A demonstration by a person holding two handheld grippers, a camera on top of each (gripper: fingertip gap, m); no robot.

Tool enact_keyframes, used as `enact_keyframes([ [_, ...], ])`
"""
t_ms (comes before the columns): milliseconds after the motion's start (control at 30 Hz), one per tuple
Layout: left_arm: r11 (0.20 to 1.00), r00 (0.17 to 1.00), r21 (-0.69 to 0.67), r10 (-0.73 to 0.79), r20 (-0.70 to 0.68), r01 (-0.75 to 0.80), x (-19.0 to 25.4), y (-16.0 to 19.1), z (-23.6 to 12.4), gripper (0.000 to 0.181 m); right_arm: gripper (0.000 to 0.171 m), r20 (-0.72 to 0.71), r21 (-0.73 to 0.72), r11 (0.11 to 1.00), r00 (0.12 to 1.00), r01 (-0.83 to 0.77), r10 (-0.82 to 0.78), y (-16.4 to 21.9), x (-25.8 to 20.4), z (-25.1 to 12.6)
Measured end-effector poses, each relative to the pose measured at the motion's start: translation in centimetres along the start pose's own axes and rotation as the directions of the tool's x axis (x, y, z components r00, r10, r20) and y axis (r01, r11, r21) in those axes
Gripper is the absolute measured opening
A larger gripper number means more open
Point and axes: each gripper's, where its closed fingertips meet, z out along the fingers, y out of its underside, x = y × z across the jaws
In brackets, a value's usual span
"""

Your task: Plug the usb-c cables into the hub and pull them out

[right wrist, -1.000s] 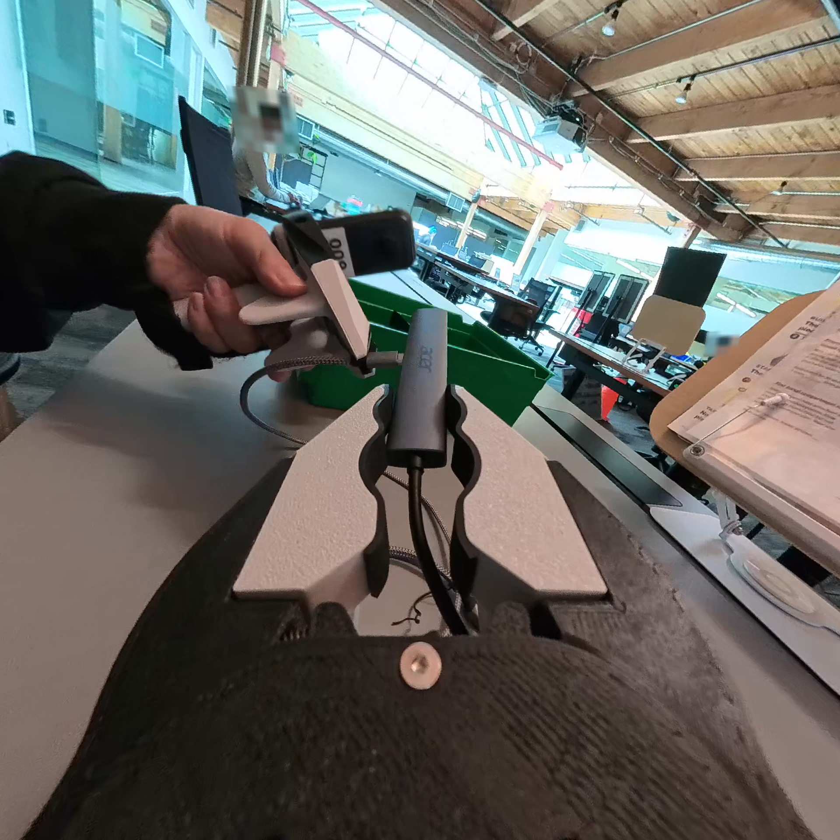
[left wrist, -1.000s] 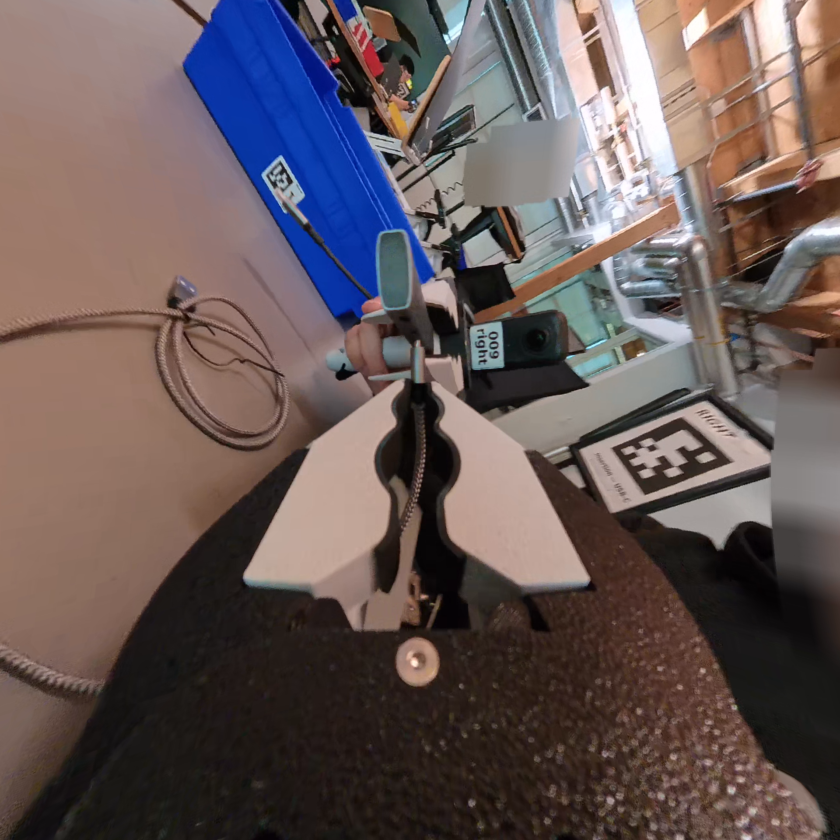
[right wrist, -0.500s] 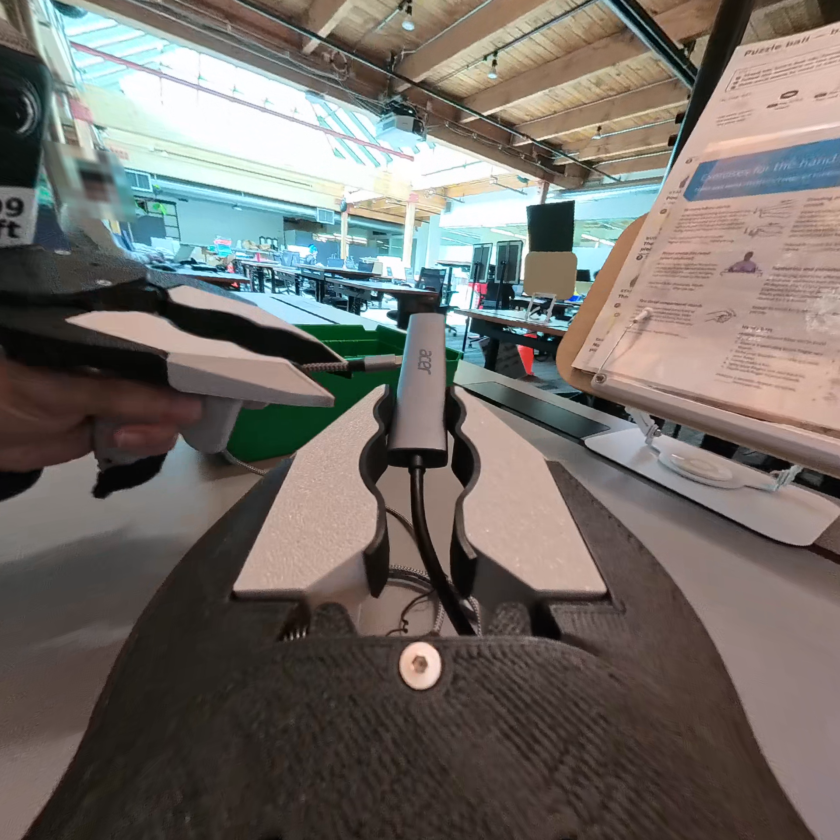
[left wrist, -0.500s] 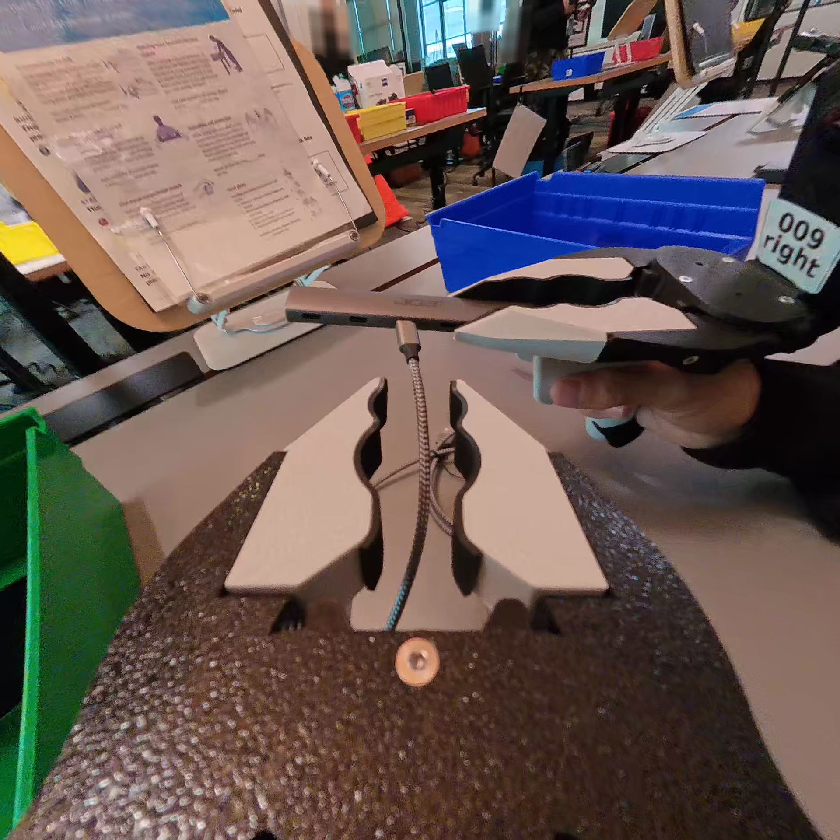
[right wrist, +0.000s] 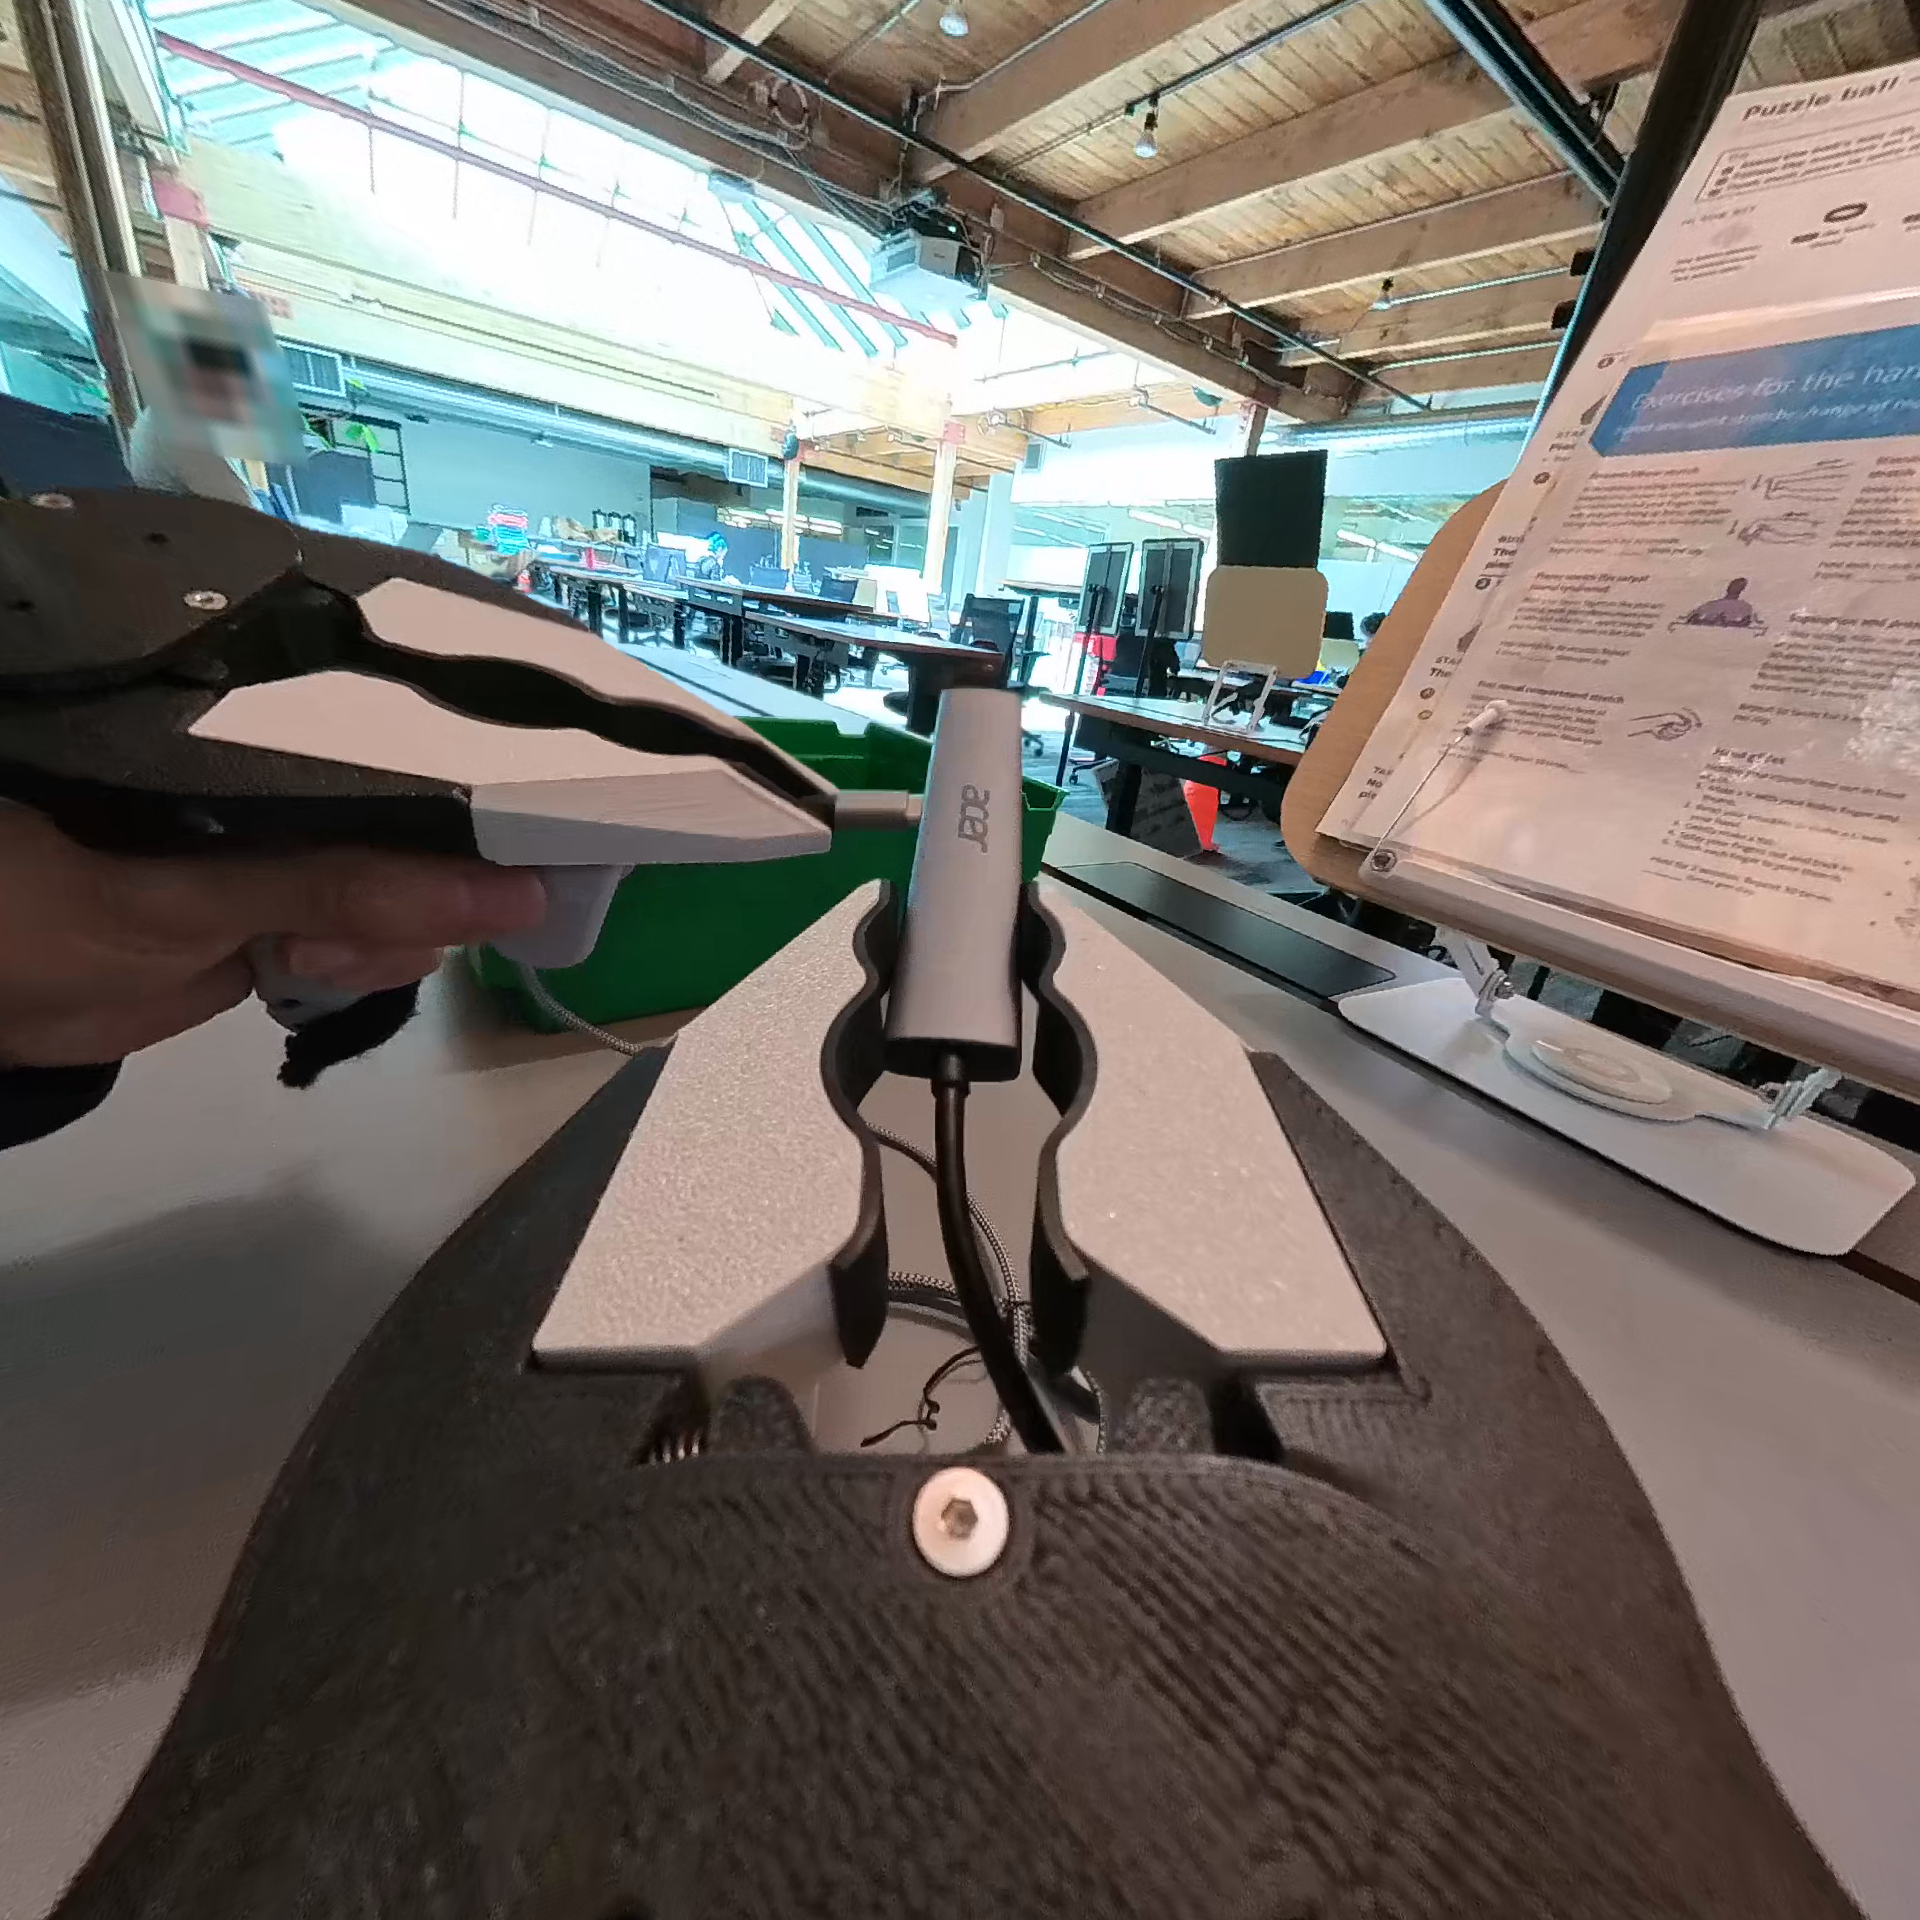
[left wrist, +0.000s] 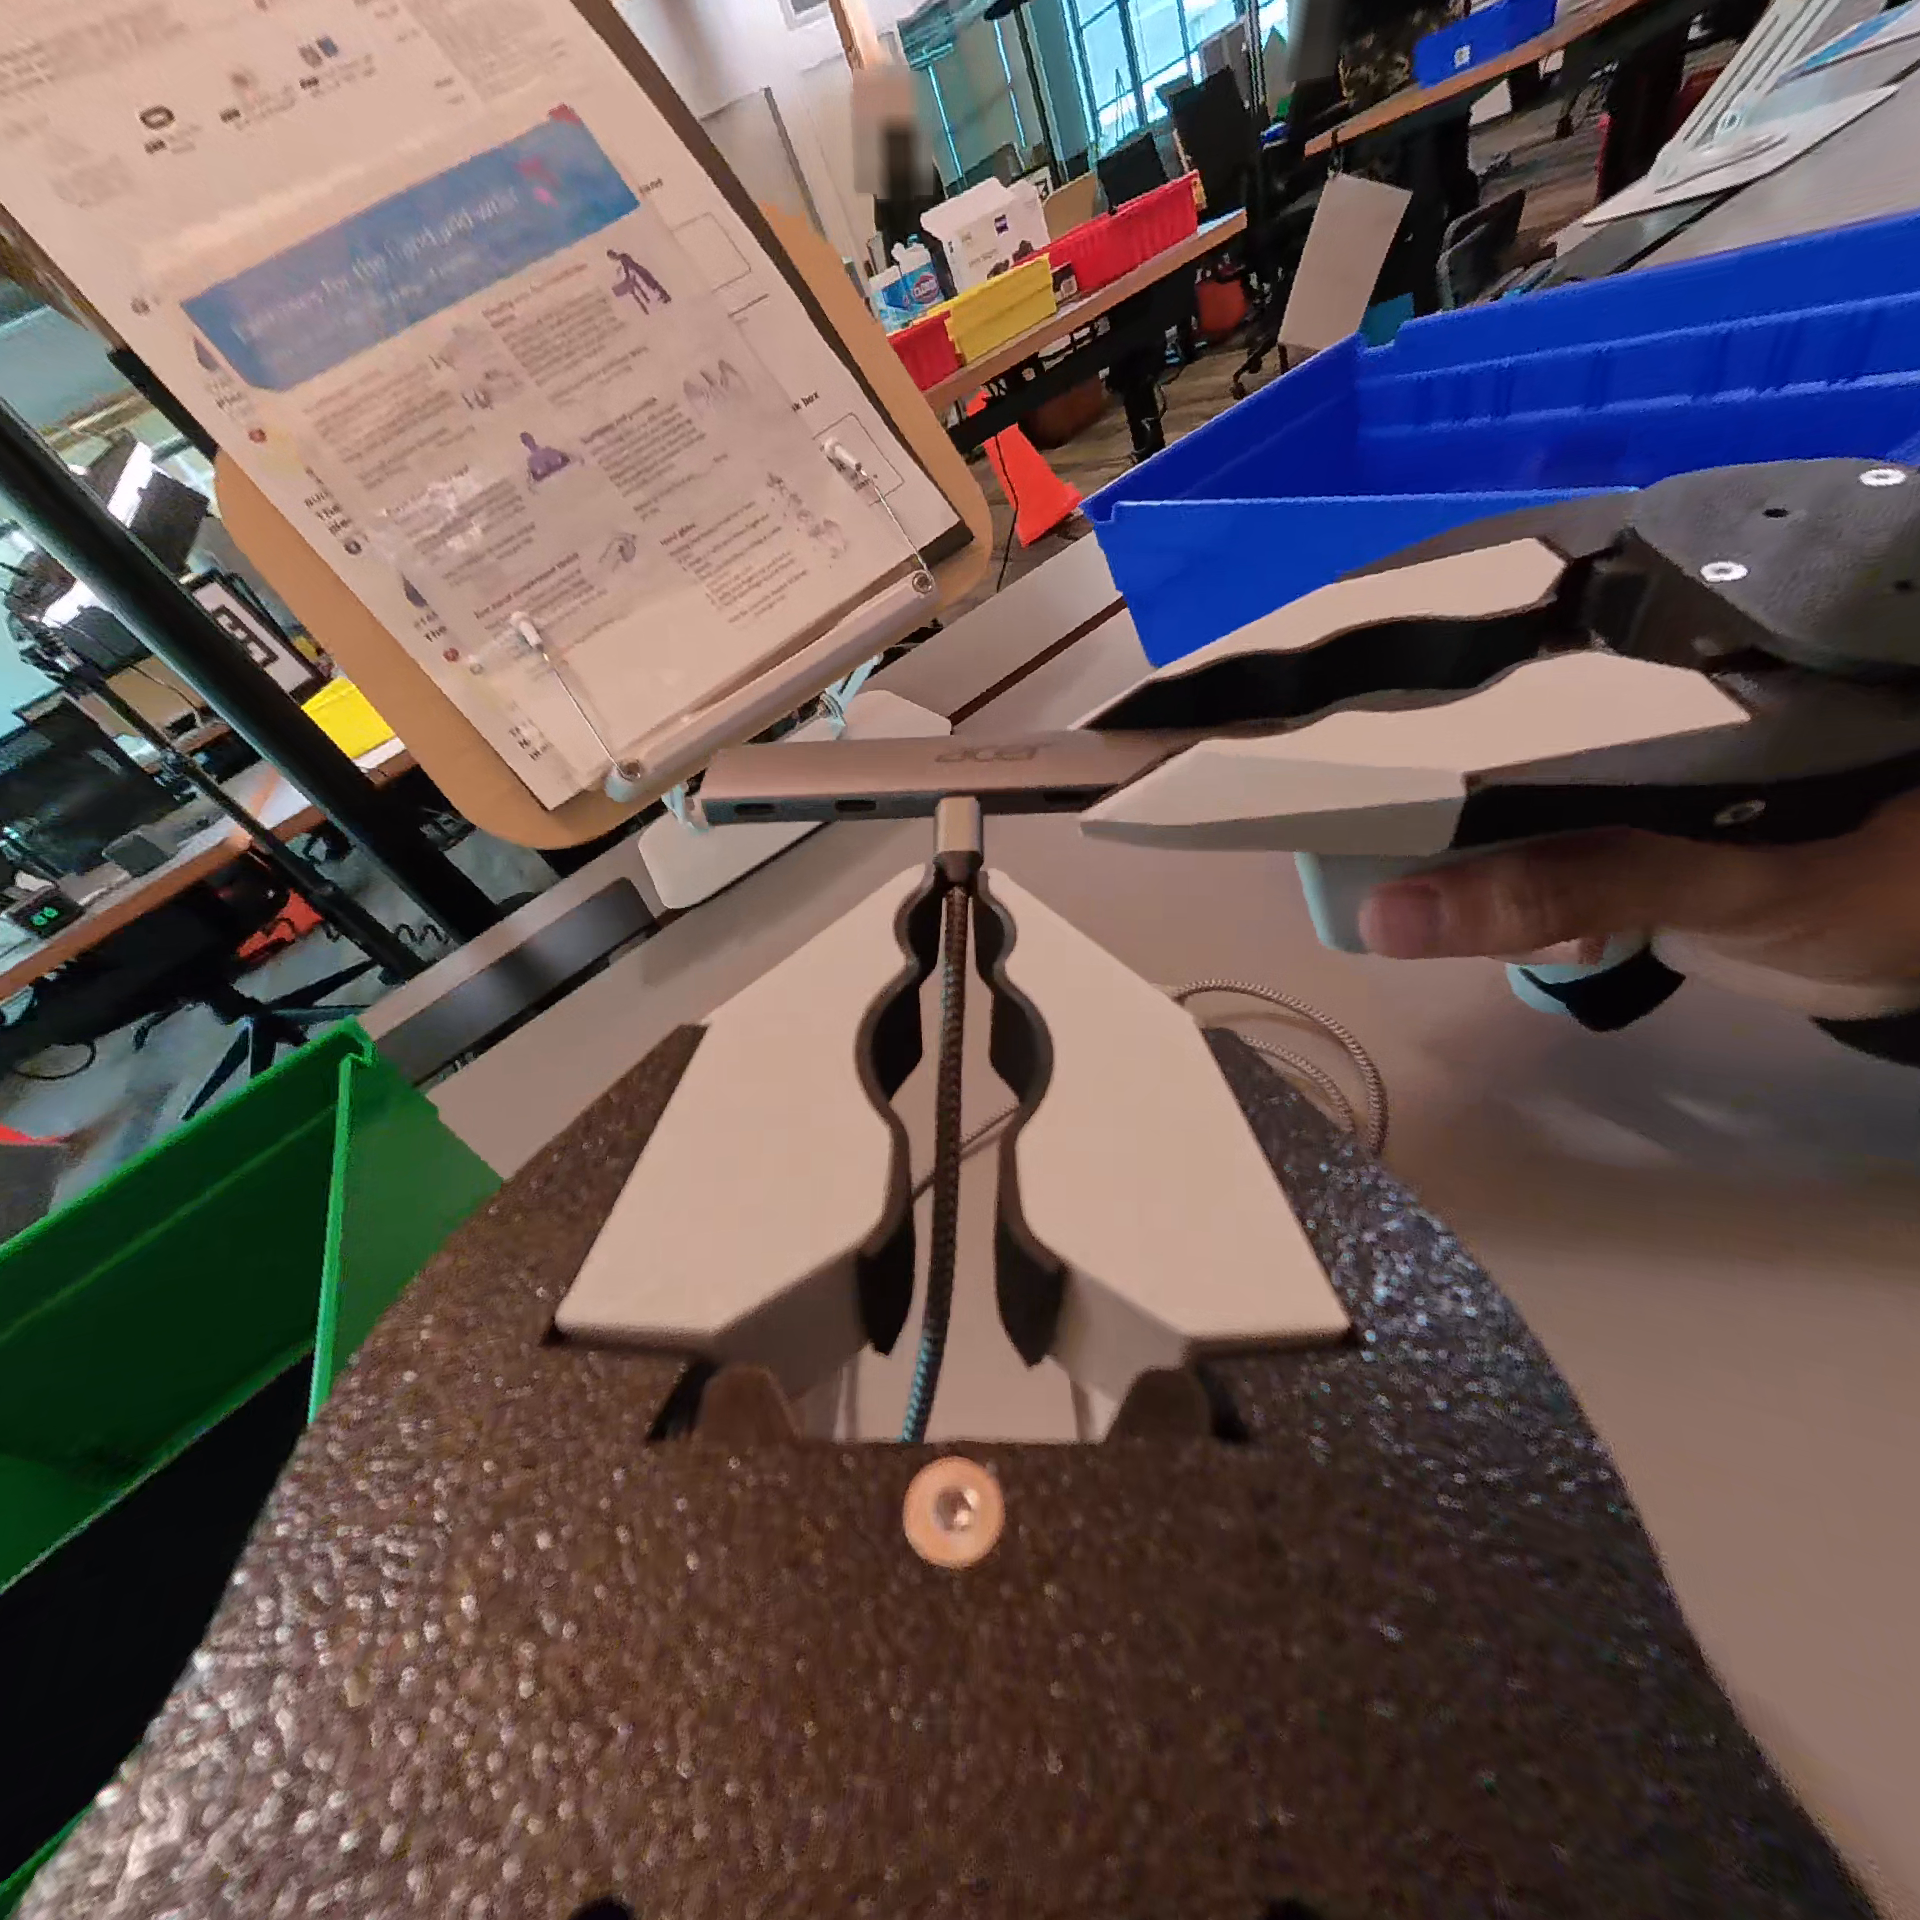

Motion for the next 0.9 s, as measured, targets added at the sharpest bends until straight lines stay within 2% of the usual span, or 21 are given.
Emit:
enact_keyframes([
  [167,0.999,0.999,0.009,-0.037,-0.027,0.038,0.1,-0.5,-0.2,0.003,0.021,-0.004,0.003,1.0,1.0,-0.019,0.019,-0.1,-0.1,0.1],
  [333,0.991,0.99,-0.006,-0.136,-0.036,0.136,0.1,0.0,0.0,0.003,0.021,-0.021,-0.024,1.0,1.0,-0.001,0.001,0.1,0.1,0.2],
  [433,0.998,0.998,0.005,-0.059,0.004,0.059,0.1,0.1,0.0,0.003,0.021,-0.008,-0.035,0.999,1.0,-0.023,0.023,0.1,0.0,0.1],
  [600,0.995,0.994,-0.025,0.096,0.06,-0.095,0.0,0.4,0.1,0.003,0.022,-0.001,-0.1,0.994,0.999,0.053,-0.054,0.7,-0.3,0.1],
  [700,0.992,0.993,-0.055,0.112,0.046,-0.109,0.1,0.8,0.2,0.003,0.022,-0.003,-0.126,0.988,0.996,0.092,-0.093,1.1,-0.3,0.1],
  [900,0.998,0.999,-0.042,0.041,-0.013,-0.041,0.4,0.9,0.6,0.004,0.021,-0.026,-0.109,0.992,0.997,0.065,-0.069,1.3,0.3,0.1],
])
